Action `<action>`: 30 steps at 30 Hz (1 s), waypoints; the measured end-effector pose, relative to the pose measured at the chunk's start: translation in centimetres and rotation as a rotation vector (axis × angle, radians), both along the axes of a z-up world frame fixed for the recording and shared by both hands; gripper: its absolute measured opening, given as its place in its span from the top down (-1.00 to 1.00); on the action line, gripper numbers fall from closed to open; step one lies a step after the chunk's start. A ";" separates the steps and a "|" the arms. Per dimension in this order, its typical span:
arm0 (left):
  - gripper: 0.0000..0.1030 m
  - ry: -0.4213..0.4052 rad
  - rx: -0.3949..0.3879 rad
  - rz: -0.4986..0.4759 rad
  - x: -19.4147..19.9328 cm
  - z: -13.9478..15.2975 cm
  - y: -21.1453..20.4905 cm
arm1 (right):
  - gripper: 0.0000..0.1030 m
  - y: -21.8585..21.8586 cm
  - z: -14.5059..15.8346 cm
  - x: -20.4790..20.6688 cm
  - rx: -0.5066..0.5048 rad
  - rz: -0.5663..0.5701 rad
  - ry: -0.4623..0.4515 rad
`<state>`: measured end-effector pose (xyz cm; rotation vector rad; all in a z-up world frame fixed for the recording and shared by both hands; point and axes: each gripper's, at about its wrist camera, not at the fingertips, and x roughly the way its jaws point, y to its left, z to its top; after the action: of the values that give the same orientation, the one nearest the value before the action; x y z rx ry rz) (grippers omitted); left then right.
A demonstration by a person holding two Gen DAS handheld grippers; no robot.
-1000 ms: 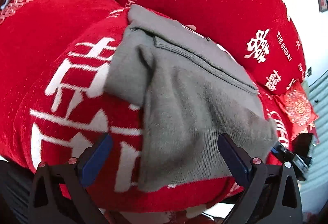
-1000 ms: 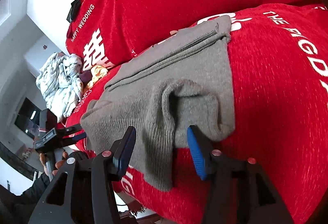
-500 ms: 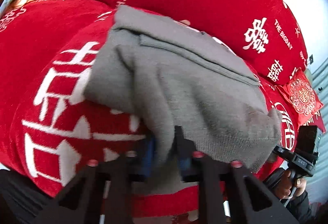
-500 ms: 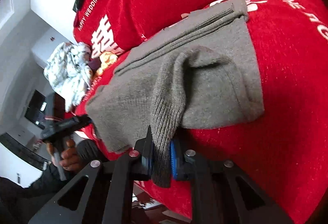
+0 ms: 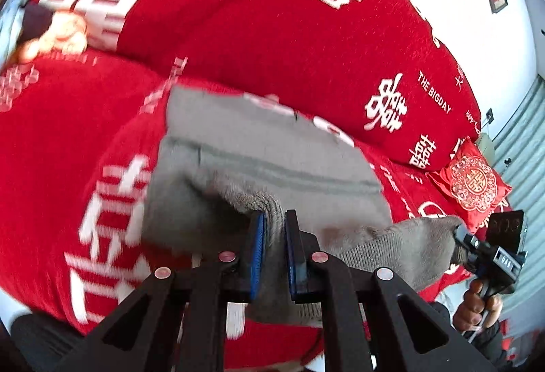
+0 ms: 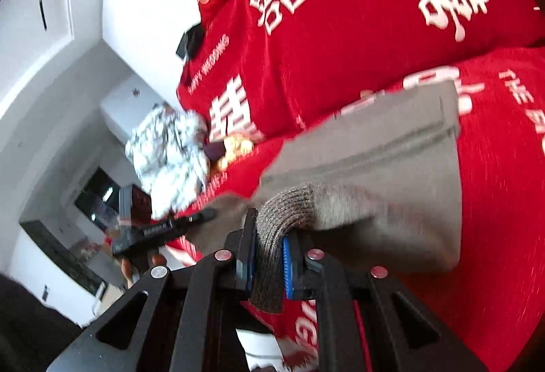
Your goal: Fold small clothes
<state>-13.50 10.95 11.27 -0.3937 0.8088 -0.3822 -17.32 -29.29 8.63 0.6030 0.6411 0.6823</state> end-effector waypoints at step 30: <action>0.99 0.294 -0.128 0.012 -0.7 -7.9 0.0 | 0.74 0.4 0.3 11.6 -0.172 -0.128 0.102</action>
<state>-14.25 10.98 3.39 -0.5829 1.0709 -0.3710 -5.73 -28.92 8.89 0.5171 0.7414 0.4736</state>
